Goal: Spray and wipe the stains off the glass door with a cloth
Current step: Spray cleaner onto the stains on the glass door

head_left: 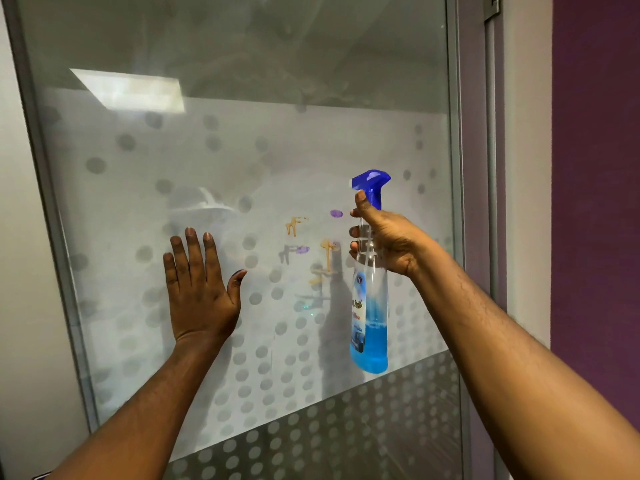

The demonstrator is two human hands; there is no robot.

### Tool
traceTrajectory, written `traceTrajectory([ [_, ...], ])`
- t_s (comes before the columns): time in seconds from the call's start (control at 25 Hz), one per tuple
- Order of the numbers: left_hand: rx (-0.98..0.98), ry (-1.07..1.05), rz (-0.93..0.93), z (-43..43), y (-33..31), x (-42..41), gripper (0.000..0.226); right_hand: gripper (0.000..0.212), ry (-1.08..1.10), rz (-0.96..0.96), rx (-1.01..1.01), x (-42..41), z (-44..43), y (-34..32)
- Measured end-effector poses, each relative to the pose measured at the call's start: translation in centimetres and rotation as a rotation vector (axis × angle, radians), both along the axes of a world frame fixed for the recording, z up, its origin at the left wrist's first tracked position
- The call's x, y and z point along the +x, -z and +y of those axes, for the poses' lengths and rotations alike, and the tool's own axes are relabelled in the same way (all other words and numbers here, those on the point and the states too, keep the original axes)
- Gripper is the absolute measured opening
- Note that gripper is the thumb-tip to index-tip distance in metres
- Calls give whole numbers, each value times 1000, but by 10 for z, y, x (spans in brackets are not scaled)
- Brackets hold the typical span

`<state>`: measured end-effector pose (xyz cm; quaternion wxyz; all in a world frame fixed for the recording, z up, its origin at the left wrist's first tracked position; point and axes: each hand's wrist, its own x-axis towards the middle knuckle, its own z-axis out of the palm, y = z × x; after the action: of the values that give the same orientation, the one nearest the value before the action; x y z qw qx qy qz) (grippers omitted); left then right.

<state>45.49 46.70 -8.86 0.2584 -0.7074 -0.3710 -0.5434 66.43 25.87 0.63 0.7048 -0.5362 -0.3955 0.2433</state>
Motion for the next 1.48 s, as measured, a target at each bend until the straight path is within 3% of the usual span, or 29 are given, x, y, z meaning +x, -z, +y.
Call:
traceTrajectory([
  [0.44, 37, 21, -10, 3, 1, 1, 77, 74, -64, 3, 3, 18, -6, 10],
  [0.68, 25, 22, -12, 2, 1, 1, 78, 52, -186, 43, 151, 17, -8, 13],
  [0.92, 25, 20, -14, 2, 2, 2, 78, 46, -270, 54, 187, 12, -6, 21],
  [1.48, 49, 5, -18, 3, 1, 2, 78, 38, -108, 32, 185, 20, 1, 20],
])
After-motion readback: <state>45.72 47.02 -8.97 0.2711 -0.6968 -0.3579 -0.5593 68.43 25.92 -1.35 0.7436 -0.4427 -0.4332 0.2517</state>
